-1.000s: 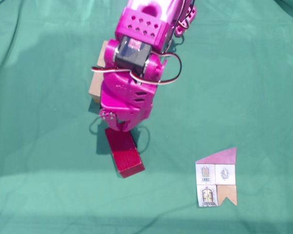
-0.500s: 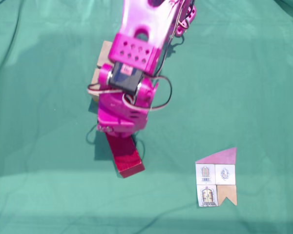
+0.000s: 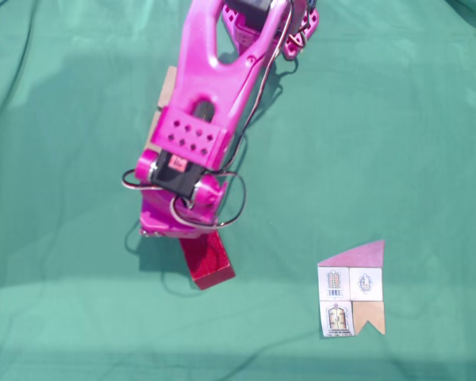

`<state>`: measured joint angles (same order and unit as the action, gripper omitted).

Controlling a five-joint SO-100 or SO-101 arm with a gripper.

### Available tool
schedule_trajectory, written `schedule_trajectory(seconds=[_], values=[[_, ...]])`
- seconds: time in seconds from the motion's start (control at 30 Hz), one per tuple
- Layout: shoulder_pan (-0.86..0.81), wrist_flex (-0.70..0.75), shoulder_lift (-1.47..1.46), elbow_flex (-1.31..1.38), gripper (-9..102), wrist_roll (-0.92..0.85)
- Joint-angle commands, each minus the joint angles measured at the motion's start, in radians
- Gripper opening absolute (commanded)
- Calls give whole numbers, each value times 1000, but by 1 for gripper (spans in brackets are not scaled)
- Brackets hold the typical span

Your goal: Grasp some building blocks and build the house on the picture.

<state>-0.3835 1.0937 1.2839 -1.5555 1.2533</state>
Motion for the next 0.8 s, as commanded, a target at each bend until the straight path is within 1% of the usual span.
schedule_trajectory(seconds=[0.0,0.13,0.3,0.4,0.63,0.77], values=[[-9,-14,-31,49,1,-8],[0,-14,-72,103,2,-11],[3,-14,-95,158,10,-11],[6,-14,-95,166,12,-11],[9,-14,-141,166,12,-8],[71,-14,-146,166,12,-8]])
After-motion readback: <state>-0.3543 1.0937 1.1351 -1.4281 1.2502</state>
